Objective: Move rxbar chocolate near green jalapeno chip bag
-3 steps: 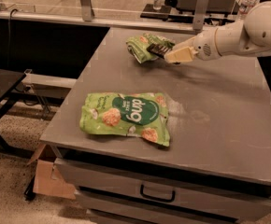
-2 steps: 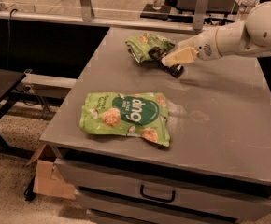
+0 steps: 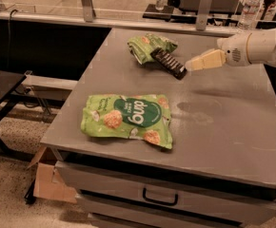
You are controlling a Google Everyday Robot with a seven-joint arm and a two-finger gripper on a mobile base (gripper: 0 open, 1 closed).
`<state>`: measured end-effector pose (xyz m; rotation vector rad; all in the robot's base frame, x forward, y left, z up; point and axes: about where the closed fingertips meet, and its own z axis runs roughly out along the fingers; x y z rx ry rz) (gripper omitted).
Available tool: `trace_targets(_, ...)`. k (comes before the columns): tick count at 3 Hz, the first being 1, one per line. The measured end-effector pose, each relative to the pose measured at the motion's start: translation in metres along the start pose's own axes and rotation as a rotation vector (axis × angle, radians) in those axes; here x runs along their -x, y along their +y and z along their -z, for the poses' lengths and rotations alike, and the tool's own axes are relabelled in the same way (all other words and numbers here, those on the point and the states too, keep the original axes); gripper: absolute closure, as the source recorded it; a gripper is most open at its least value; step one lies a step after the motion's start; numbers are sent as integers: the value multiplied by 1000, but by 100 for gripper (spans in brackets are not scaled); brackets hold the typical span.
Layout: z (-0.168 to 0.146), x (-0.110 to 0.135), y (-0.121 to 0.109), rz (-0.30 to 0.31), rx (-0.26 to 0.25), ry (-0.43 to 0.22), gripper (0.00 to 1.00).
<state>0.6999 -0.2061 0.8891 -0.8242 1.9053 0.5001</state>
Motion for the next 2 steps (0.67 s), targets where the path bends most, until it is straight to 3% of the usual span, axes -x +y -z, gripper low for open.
trace_targets(1,69,-16,-29,-21,-139,-11,0)
trace_targets(2,76,-19,-32,-26,-150,-11,0)
